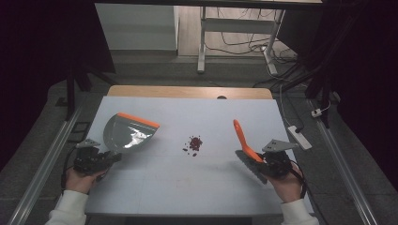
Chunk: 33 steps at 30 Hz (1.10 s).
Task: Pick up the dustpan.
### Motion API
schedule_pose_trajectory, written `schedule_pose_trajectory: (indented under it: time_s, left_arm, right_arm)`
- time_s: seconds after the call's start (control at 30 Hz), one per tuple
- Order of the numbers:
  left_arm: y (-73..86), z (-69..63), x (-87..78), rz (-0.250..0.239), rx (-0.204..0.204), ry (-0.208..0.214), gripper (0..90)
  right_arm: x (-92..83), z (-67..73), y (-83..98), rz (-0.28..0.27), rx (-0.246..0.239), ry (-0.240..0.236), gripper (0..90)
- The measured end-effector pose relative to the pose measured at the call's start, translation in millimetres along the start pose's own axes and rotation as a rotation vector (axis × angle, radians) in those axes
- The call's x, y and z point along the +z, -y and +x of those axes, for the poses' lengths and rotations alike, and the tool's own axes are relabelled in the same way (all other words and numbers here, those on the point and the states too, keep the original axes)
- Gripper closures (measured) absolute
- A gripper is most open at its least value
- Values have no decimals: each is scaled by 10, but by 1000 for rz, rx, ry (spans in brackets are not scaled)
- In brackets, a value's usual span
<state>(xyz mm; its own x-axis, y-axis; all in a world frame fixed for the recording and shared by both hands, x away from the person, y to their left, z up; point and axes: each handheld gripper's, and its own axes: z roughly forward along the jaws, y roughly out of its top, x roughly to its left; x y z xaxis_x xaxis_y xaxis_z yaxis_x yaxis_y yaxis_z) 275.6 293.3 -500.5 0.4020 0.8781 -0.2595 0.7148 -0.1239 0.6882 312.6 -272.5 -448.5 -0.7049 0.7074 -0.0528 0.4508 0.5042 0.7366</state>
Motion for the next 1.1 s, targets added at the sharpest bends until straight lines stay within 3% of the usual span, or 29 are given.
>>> schedule_pose_trajectory:
  time_s: [0.27, 0.7, 1.1]
  left_arm:
    - [-55, -9, -3, -3, 82, 39, 623]
    - [-168, -34, 20, -2, 221, 150, 623]
    - [-176, -142, -74, 15, 317, 220, 623]
  right_arm:
    - [7, -8, -22, -11, 5, 6, 700]
    - [45, -28, -191, -50, 16, 6, 700]
    - [250, -40, -406, -57, 17, -22, 700]
